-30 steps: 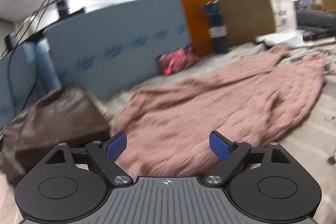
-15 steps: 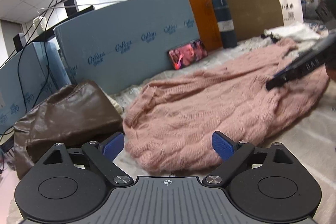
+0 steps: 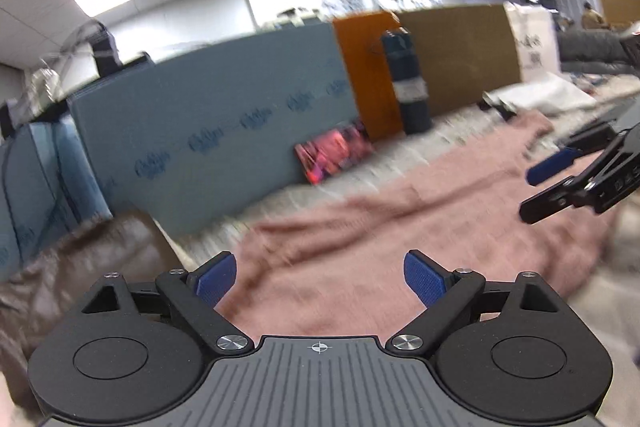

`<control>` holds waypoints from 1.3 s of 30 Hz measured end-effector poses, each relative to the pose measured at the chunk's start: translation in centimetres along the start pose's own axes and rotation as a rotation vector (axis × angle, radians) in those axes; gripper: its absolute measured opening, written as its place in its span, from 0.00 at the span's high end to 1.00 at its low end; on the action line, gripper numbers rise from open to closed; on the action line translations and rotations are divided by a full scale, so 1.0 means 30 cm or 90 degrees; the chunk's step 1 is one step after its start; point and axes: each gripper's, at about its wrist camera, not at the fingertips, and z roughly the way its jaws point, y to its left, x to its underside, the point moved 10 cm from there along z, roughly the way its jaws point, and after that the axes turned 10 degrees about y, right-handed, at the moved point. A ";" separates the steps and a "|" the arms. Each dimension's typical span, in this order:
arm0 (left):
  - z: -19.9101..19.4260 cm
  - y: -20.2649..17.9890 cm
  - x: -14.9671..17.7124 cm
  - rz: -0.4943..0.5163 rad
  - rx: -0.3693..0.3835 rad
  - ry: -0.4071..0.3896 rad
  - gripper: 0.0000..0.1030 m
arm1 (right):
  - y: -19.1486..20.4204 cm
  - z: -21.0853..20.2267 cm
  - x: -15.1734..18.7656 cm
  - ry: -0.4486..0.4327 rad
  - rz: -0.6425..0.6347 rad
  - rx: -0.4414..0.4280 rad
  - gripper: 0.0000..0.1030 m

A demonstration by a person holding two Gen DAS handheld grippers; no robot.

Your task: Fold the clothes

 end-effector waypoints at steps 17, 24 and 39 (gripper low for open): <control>0.487 0.186 0.055 -0.077 -0.023 0.166 0.10 | -0.088 0.432 -0.224 0.125 0.176 -0.082 0.81; 0.480 0.182 0.056 -0.075 -0.025 0.163 0.09 | -0.044 0.271 -0.382 0.038 0.226 -0.181 0.93; 0.373 0.210 -0.006 -0.085 0.011 0.101 0.10 | -0.014 0.202 -0.215 0.083 0.262 -0.144 0.93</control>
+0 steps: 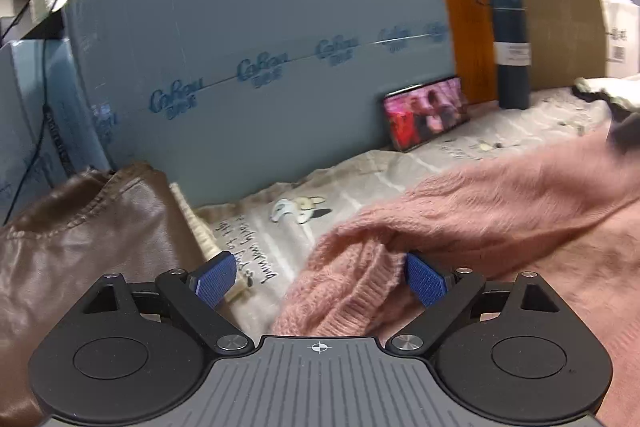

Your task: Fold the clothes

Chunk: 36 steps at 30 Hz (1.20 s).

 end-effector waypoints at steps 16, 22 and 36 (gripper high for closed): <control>0.138 -0.091 -0.017 0.061 -0.050 0.039 0.04 | -0.020 0.093 0.089 -0.030 -0.218 0.179 0.61; 0.141 -0.080 -0.014 0.043 -0.031 0.037 0.04 | -0.026 0.111 0.100 -0.027 -0.257 0.198 0.53; -0.300 -0.109 -0.084 0.043 0.051 -0.234 0.03 | -0.001 -0.336 0.159 -0.237 -0.405 0.177 0.00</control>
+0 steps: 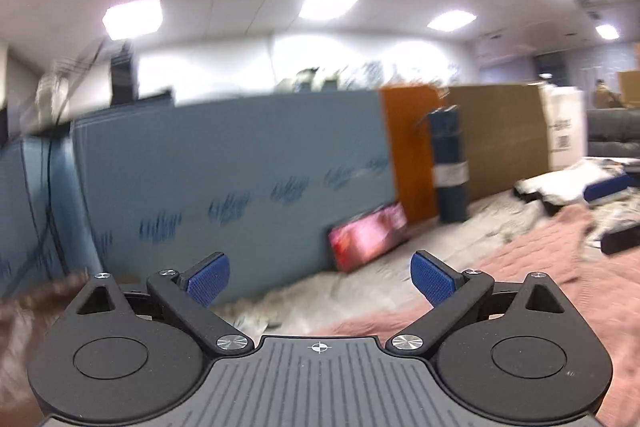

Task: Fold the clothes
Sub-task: 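Release the sweater and lift both grippers above the flattened sweater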

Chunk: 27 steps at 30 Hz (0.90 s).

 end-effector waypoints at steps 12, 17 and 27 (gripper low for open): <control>-0.162 -0.241 0.150 0.097 0.105 0.079 0.02 | -0.253 -0.271 0.311 0.151 -0.026 0.155 0.00; -0.205 -0.316 0.214 0.135 0.147 0.116 0.02 | -0.268 -0.329 0.400 0.196 -0.036 0.165 0.00; -0.199 -0.425 0.308 0.258 0.164 0.212 0.02 | -0.260 -0.294 0.454 0.235 -0.064 0.143 0.00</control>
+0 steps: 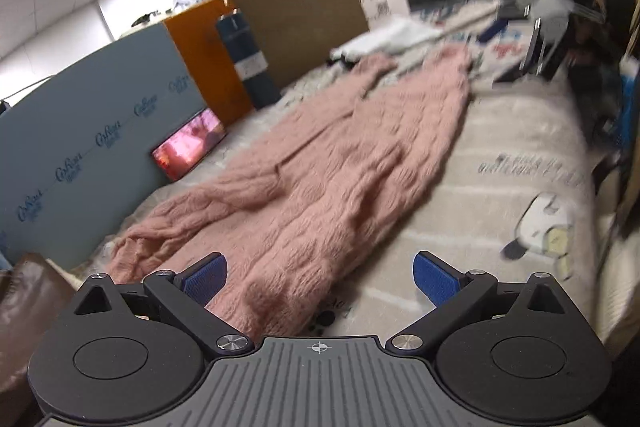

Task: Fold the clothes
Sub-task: 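Release the sweater and lift both grippers above the flattened sweater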

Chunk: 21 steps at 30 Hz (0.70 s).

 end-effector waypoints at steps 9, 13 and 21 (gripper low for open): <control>0.058 0.008 -0.047 0.021 -0.011 -0.001 0.02 | 0.047 0.104 -0.115 -0.024 -0.033 -0.047 0.00; 0.068 0.037 -0.039 0.013 -0.026 0.000 0.02 | 0.054 0.133 -0.137 -0.027 -0.040 -0.071 0.00; 0.065 0.146 0.030 -0.055 -0.066 0.012 0.23 | -0.144 0.098 -0.094 -0.065 0.093 -0.025 0.12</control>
